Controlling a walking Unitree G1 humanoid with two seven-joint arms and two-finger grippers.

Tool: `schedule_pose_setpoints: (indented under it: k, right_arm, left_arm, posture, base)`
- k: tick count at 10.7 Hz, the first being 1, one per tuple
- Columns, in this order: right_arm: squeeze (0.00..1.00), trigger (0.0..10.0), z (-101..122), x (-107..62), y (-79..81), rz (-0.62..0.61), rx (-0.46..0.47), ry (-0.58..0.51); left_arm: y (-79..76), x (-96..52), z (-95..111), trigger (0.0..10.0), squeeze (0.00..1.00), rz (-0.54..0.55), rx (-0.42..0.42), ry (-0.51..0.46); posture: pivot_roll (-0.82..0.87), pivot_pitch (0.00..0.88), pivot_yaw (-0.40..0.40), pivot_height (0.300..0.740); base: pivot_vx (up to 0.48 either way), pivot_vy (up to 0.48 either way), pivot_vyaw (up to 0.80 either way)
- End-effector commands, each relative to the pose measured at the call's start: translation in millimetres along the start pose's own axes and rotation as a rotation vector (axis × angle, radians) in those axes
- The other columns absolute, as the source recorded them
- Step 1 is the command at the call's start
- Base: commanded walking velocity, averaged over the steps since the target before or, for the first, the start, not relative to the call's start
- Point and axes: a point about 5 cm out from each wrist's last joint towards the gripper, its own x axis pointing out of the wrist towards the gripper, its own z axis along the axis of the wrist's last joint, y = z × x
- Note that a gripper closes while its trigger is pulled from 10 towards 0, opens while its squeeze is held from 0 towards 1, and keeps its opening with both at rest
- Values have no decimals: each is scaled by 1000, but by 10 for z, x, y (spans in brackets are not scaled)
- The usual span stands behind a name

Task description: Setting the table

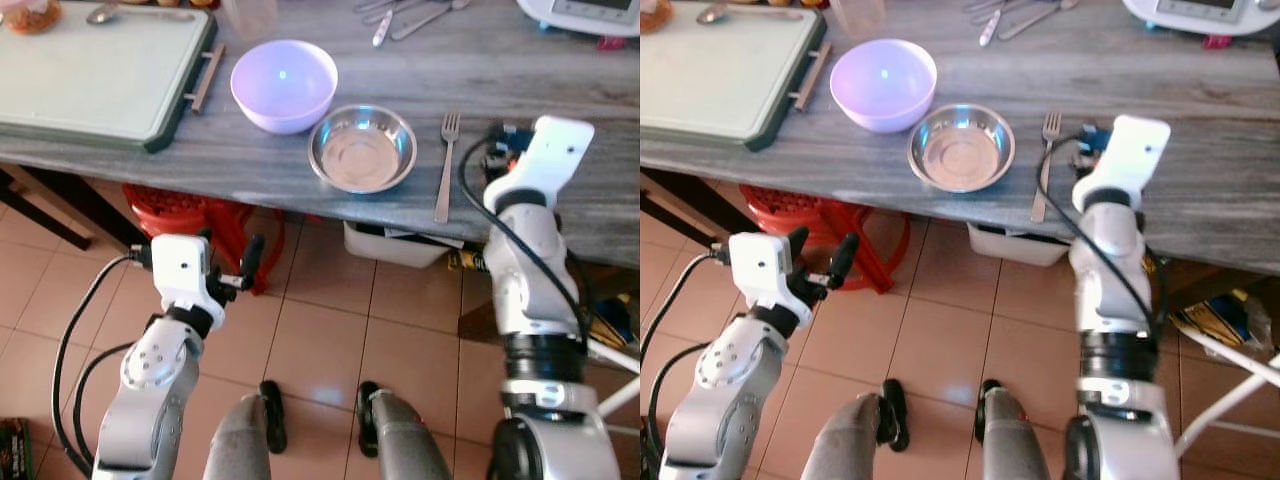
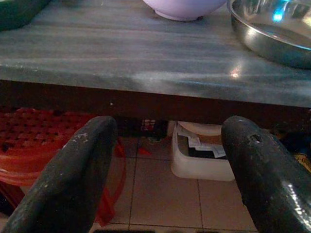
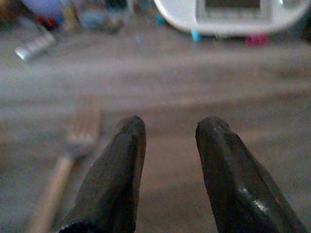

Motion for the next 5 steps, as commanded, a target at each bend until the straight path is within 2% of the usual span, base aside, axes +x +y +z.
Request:
schedule_pose_setpoints:
  k: [1,2,5]
  right_arm:
    - [0,10000,-52,27,-25,-3,-11,47]
    - [0,10000,-89,65,-27,24,-38,95]
    - [0,10000,-151,124,-20,65,-44,168]
  left_arm:
    - [15,-45,-44,10000,0,2,3,25]
    - [20,-59,-43,10000,0,2,4,28]
    - [19,-77,-50,10000,0,-1,4,37]
  posture:
    - [15,303,48,740]
    - [18,312,51,740]
    - [21,318,53,740]
  base:
    - [0,0,0]
    - [0,0,0]
    - [0,0,0]
